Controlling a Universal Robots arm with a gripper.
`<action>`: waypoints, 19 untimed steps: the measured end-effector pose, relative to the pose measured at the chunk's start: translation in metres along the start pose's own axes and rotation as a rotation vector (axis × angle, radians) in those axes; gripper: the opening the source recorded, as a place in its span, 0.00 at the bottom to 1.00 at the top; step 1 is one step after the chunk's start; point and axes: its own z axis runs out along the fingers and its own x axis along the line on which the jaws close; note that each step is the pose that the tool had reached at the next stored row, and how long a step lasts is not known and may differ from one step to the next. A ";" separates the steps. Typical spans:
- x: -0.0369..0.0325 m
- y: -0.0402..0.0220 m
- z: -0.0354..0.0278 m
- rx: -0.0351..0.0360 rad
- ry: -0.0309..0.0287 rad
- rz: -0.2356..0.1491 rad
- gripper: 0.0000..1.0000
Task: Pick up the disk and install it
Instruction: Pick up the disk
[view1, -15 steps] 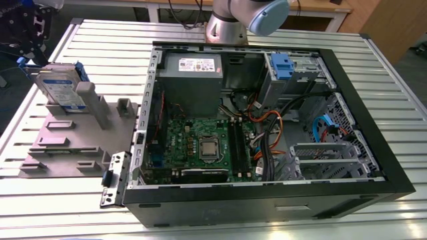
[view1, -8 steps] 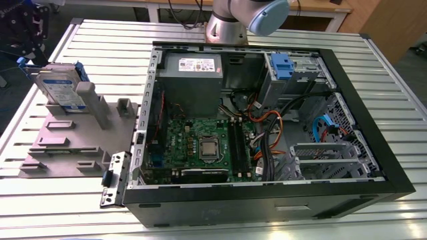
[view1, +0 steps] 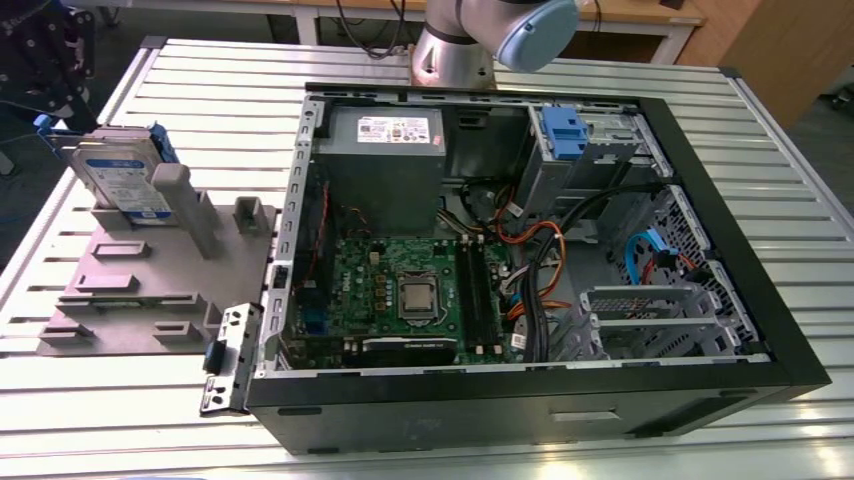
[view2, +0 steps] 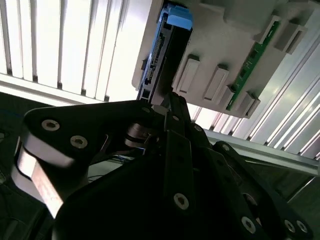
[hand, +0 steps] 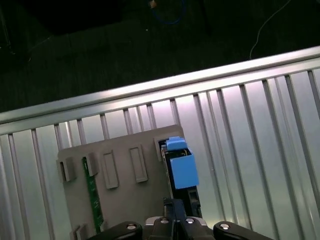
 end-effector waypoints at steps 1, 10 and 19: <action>0.0000 0.0000 0.0000 -0.0010 -0.0047 -0.006 0.11; -0.0004 -0.0001 0.0002 -0.0072 -0.0323 -0.020 0.11; -0.0021 -0.0076 0.0004 -0.0075 -0.0317 -0.041 0.11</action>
